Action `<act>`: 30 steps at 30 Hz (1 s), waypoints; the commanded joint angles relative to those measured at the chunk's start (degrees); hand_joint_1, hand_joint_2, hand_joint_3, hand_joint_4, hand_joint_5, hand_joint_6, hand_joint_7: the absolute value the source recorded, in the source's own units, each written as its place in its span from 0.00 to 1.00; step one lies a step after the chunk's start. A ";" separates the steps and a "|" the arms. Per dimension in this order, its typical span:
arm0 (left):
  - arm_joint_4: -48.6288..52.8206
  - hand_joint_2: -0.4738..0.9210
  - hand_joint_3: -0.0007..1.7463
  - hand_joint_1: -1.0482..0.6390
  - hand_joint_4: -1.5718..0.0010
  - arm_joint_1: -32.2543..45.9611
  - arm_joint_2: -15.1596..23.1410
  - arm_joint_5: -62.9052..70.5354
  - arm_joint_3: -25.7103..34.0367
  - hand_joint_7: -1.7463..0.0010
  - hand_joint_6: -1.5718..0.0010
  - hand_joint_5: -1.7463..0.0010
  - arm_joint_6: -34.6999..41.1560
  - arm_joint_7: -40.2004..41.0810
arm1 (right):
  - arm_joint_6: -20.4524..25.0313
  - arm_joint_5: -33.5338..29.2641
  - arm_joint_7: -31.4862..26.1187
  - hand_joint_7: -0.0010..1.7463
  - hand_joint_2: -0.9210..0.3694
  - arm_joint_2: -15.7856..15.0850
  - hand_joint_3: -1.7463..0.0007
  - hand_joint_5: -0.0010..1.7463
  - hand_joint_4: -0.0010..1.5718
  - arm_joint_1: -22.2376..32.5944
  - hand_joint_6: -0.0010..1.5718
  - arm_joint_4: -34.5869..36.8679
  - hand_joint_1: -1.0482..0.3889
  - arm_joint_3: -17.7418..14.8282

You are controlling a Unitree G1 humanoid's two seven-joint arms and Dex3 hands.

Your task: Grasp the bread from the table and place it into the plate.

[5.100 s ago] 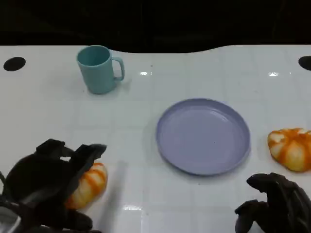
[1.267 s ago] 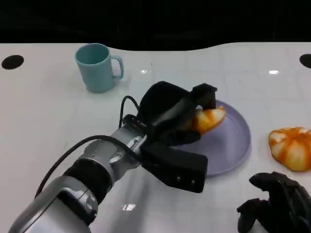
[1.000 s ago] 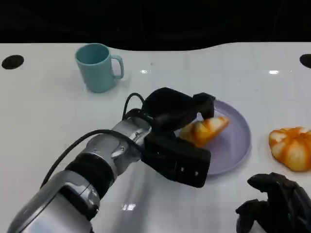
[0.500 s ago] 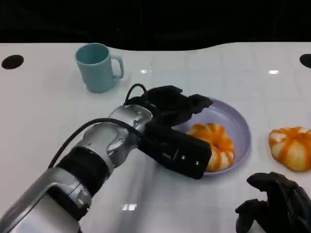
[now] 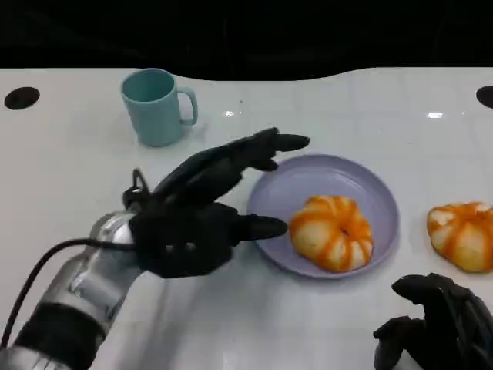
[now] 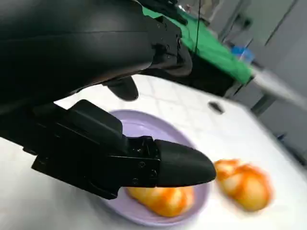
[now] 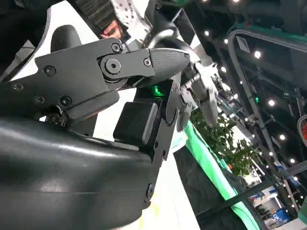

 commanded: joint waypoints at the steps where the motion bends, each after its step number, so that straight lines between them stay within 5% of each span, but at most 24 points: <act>1: -3.76 1.00 0.19 0.11 0.58 6.95 -2.21 -13.95 5.10 0.51 0.65 0.33 -2.06 -7.37 | 0.50 0.69 -0.52 0.15 0.00 -0.57 0.80 0.35 1.00 0.64 1.00 -1.19 0.33 -0.42; 9: -13.55 1.00 0.17 0.06 0.48 17.93 -4.52 -32.39 11.28 0.36 0.48 0.15 8.69 -17.84 | 0.90 0.98 -0.16 0.15 0.01 -0.83 0.79 0.35 1.00 0.76 1.00 -1.44 0.33 -0.49; 19: -23.35 1.00 0.02 0.04 0.28 29.19 -8.75 -49.70 17.96 0.36 0.29 0.16 29.86 -21.80 | 1.06 0.58 -1.45 0.16 0.00 -0.47 0.80 0.36 1.00 1.14 1.00 -2.22 0.32 -0.53; 26: -23.23 0.99 0.00 0.04 0.22 33.24 -11.52 -52.30 20.62 0.48 0.18 0.16 34.30 -24.07 | 1.25 0.89 -0.88 0.16 0.00 -0.75 0.79 0.36 1.00 1.16 1.00 -2.18 0.32 -0.58; 30: -23.59 0.98 0.00 0.04 0.24 34.99 -13.30 -53.24 21.86 0.29 0.22 0.10 35.49 -24.84 | 0.77 0.45 -0.91 0.16 0.00 -0.89 0.79 0.36 1.00 1.20 1.00 -2.11 0.32 -0.58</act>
